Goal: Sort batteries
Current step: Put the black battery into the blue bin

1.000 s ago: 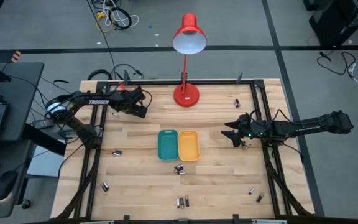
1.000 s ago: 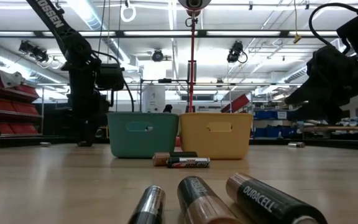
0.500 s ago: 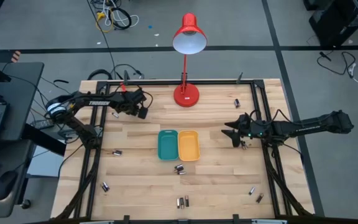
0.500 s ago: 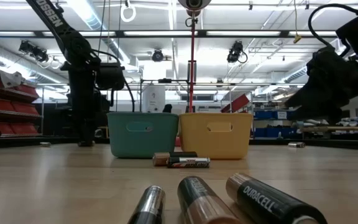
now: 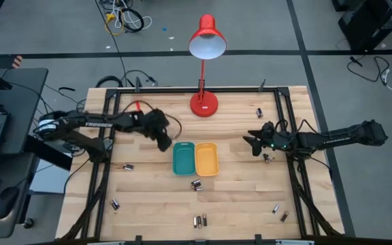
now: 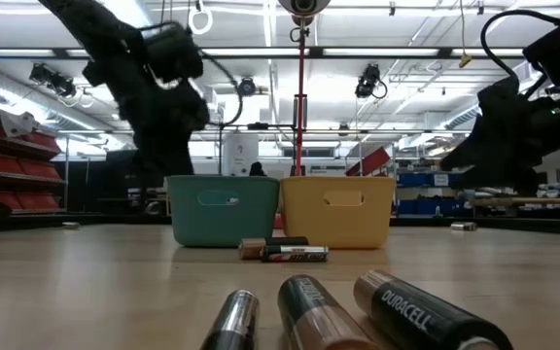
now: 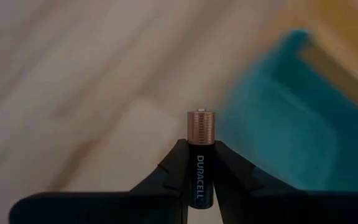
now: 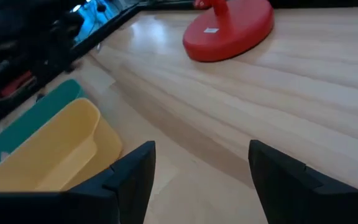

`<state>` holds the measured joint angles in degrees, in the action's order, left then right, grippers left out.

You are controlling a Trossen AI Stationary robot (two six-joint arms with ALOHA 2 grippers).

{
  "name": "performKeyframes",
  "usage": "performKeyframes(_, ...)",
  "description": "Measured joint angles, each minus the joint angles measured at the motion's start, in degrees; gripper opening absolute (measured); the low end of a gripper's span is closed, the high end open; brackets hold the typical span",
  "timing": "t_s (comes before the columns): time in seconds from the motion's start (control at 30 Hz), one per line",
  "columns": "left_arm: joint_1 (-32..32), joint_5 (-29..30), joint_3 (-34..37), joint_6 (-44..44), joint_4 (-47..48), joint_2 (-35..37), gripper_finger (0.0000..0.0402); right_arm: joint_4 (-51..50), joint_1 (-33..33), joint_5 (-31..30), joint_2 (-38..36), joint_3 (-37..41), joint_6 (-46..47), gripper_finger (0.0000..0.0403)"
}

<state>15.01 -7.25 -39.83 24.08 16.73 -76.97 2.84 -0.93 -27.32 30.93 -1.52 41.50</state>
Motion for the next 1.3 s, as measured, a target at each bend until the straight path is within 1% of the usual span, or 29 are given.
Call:
performKeyframes(0.1, -5.0, 0.4, 0.0, -0.3, -2.5, 0.0, 0.0059, 2.4, 0.0, -0.2, 0.2, 0.0, 0.6, 0.0242)
performKeyframes(0.2, -9.2, 2.9, 0.0, -2.1, -4.2, 0.0, 0.0059, 5.7, 0.0, -0.2, 0.5, 0.0, 0.6, 0.0242)
performKeyframes(0.37, -13.1, 5.7, -1.8, -3.2, -5.1, 0.0, 0.0060, 11.2, 0.0, -0.2, 0.7, 0.0, -0.7, 0.0242)
performKeyframes(0.57, -15.0, 9.4, -5.7, -6.3, -5.6, -0.4, 0.0060, 14.8, 0.0, -0.2, 1.3, 0.0, -1.1, 0.0242)
performKeyframes(0.63, -15.1, 10.4, -6.0, -7.4, -5.8, -0.9, 0.0060, 15.2, 0.0, -0.2, 1.6, 0.0, -1.1, 0.0242)
performKeyframes(0.8, -15.0, 10.5, -6.1, -9.4, -6.7, -2.9, 0.0065, 15.1, 0.1, -0.4, 2.8, 0.0, -2.6, 0.0242)
performKeyframes(0.9, -15.0, 10.5, -6.1, -11.6, -6.5, -3.8, 0.0083, 15.7, 0.9, -1.2, 3.6, 0.0, -4.4, 0.0242)
performKeyframes(1.0, -15.0, 11.2, -6.4, -11.9, -6.7, -3.8, 0.0115, 15.9, 1.5, -1.1, 4.1, 0.0, -5.0, 0.0242)
performKeyframes(1.07, -15.0, 11.6, -7.3, -12.0, -4.6, -3.7, 0.0136, 16.2, 1.5, -1.1, 4.3, 0.0, -5.1, 0.0242)
performKeyframes(1.13, -15.0, 11.8, -9.3, -12.1, -0.5, -3.6, 0.0154, 16.5, 1.5, -1.4, 4.4, 0.0, -5.5, 0.0242)
performKeyframes(1.2, -15.0, 11.9, -12.0, -12.1, 5.5, -3.5, 0.0167, 17.7, 1.5, -1.4, 4.6, 0.0, -5.6, 0.0242)
performKeyframes(1.3, -15.0, 11.9, -16.2, -10.7, 17.1, -3.5, 0.0177, 18.1, 1.5, -1.4, 4.7, 0.0, -5.6, 0.0242)
